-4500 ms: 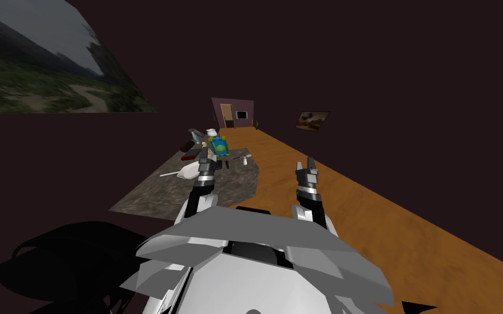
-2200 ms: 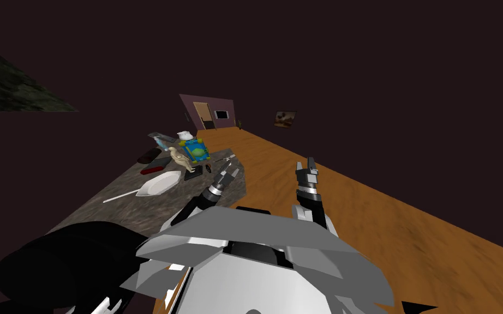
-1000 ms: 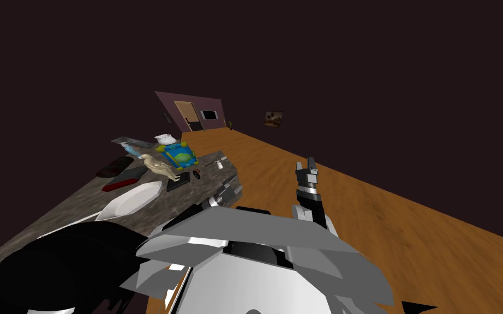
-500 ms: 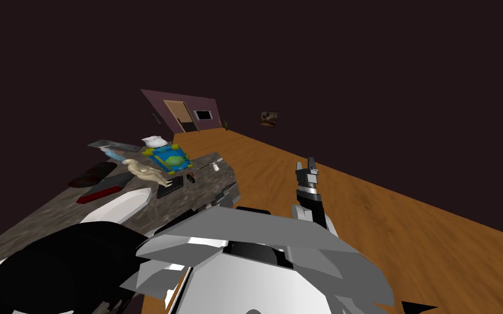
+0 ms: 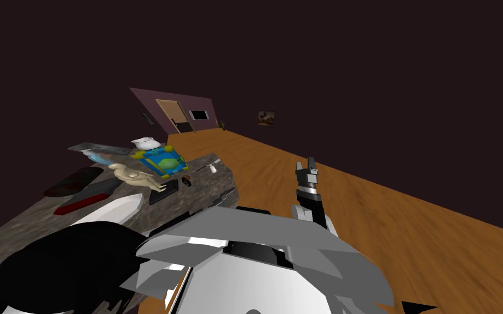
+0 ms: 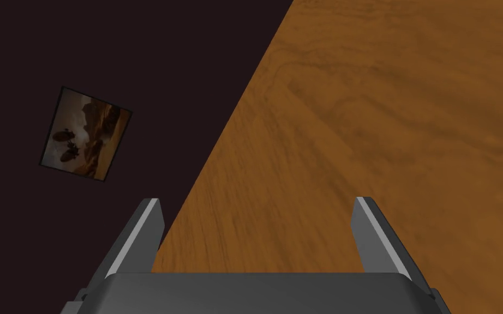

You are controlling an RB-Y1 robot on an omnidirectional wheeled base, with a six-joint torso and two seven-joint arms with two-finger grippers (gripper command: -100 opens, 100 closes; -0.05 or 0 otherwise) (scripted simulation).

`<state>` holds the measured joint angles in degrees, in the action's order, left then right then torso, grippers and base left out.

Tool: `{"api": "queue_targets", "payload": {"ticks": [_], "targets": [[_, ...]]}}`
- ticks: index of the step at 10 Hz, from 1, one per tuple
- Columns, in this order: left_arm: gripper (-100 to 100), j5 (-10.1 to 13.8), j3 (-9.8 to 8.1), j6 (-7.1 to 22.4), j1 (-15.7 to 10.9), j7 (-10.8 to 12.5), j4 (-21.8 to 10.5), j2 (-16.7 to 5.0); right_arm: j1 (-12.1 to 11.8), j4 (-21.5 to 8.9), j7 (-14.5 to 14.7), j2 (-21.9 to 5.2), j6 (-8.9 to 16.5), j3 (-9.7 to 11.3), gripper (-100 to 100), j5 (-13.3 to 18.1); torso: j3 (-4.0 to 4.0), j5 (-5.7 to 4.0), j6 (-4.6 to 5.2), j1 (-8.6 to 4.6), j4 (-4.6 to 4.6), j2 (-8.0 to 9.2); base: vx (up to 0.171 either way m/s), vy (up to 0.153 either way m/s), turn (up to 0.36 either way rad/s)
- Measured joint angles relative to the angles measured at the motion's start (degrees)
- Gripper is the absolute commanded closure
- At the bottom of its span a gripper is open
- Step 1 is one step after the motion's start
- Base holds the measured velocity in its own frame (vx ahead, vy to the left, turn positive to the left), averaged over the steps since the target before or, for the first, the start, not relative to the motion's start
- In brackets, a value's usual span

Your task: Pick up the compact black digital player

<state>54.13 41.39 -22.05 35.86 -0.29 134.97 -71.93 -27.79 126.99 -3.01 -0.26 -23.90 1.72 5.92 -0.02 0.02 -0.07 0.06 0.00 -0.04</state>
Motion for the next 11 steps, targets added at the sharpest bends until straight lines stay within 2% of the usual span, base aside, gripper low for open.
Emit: {"api": "queue_targets", "payload": {"ticks": [1,3,4,5,6,7,8,9,10,11], "targets": [[-100,1.01,2.22,-0.17,-0.56,0.26,-1.06,-1.04,0.01,0.00,0.00,0.00,0.00,0.01,0,0.00,-0.01,0.00,0.04,0.00,-0.01,-0.02,0.026,0.017,-0.116],[-100,3.15,2.64,-0.22,0.05,0.21,-0.49,-4.25,0.00,0.00,0.00,0.00,0.00,0.00,0,0.00,0.00,0.00,0.00,0.00,0.00,-0.01,0.020,0.012,-0.101],[-100,4.29,4.49,-0.36,-0.45,0.58,-1.31,-5.66,0.01,0.00,0.00,0.00,0.00,0.01,0,0.00,-0.02,0.00,0.05,0.02,-0.01,-0.04,0.026,0.020,-0.107],[-100,5.31,5.40,-0.75,-0.24,0.89,-1.38,-7.75,0.00,0.00,0.00,0.00,0.00,0.00,0,0.00,-0.02,0.00,0.00,0.03,-0.01,-0.04,0.039,0.027,-0.173],[-100,6.93,6.67,-0.58,0.58,0.09,-1.09,-9.24,0.00,0.00,0.00,0.00,0.00,0.00,0,0.00,-0.04,0.01,0.03,0.05,-0.02,-0.08,0.035,0.027,-0.102],[-100,8.83,7.18,-0.19,0.45,-0.20,-1.09,-10.91,0.00,0.00,0.00,0.00,0.00,0.00,0,0.00,-0.05,0.01,0.01,0.05,-0.02,-0.09,0.014,0.014,0.008],[-100,9.43,7.49,-0.24,0.23,0.16,-1.27,-12.43,0.00,0.00,0.00,0.00,0.00,0.00,0,0.00,-0.02,0.00,-0.01,0.01,-0.01,-0.03,0.020,0.013,-0.220],[-100,10.13,9.44,-0.84,0.26,0.72,-1.95,-14.31,0.01,0.00,0.00,0.00,0.00,0.01,0,0.00,-0.02,0.00,0.04,0.01,-0.01,-0.03,0.025,0.029,-0.097],[-100,11.89,9.90,-0.60,0.49,0.19,-1.88,-15.76,0.00,0.00,0.00,0.00,0.00,0.00,0,0.00,-0.02,0.01,-0.01,0.05,-0.01,-0.04,0.040,0.046,-0.141],[-100,13.36,11.30,-0.51,0.52,0.03,-2.13,-17.57,0.00,0.00,0.00,0.00,0.00,0.00,0,0.00,-0.05,0.02,0.02,0.11,-0.02,-0.09,0.031,0.038,-0.092]]}}
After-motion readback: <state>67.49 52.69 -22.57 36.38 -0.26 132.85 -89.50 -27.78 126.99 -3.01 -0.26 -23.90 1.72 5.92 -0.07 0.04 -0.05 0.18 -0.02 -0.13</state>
